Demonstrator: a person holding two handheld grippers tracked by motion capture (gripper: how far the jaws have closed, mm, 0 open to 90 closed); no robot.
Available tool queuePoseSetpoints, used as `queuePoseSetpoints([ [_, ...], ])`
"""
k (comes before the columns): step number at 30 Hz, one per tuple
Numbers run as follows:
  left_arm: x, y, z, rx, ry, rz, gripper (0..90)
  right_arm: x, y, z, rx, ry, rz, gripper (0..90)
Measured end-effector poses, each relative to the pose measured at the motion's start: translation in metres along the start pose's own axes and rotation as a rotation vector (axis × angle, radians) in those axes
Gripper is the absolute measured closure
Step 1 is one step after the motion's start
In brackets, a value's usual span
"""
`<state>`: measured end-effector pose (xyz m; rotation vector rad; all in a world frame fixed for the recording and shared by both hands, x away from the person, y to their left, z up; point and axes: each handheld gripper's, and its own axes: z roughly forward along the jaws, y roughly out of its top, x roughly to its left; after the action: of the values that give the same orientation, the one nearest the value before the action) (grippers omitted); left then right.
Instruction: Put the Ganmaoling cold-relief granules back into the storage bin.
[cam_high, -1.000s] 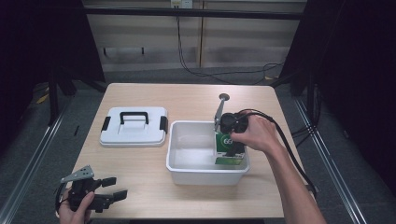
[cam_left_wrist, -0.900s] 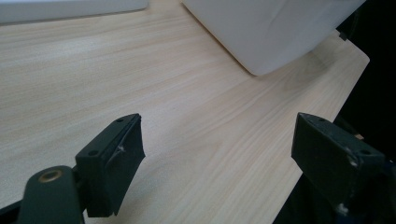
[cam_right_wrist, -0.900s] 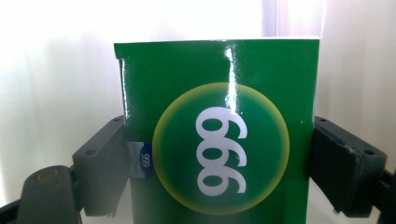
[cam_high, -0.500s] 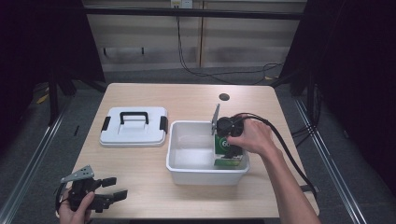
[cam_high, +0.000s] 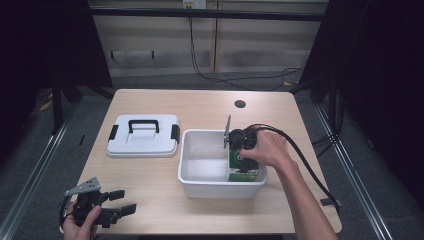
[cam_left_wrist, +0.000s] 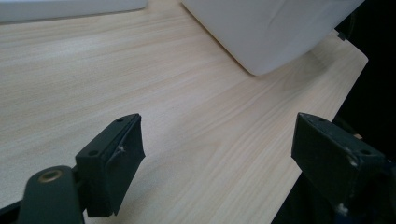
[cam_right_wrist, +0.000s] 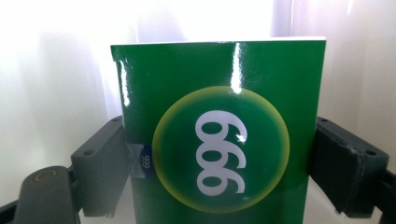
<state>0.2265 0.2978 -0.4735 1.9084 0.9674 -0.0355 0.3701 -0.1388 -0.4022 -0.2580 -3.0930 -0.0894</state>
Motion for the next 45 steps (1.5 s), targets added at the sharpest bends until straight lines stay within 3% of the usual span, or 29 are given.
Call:
queuePoseSetpoints([
  [14, -0.001, 0.0, 0.0, 0.002, 0.005, 0.0, 16.8, 0.0, 0.003, 0.009, 0.025, 0.006, -0.027, 13.5],
  [18, -0.002, 0.0, 0.0, 0.006, 0.0, 0.008, 16.8, -0.001, 0.003, 0.011, 0.03, 0.025, 0.006, 13.3],
  [24, -0.002, 0.0, 0.0, 0.006, 0.002, 0.002, 16.8, -0.002, 0.001, 0.012, 0.023, 0.022, -0.008, 13.0],
  [27, -0.002, 0.0, 0.001, 0.014, 0.002, 0.005, 16.8, -0.001, 0.001, 0.011, 0.024, 0.028, 0.009, 12.0],
  [31, -0.001, 0.0, 0.0, 0.009, 0.003, 0.003, 16.8, -0.001, -0.001, 0.011, 0.024, 0.017, -0.019, 8.7],
  [34, -0.001, 0.0, 0.0, 0.014, 0.007, 0.009, 16.8, 0.001, -0.001, 0.011, 0.026, 0.021, -0.005, 8.7],
  [45, -0.001, 0.0, 0.001, 0.016, 0.005, 0.003, 16.8, 0.001, -0.006, 0.001, -0.033, 0.015, 0.003, 8.7],
])
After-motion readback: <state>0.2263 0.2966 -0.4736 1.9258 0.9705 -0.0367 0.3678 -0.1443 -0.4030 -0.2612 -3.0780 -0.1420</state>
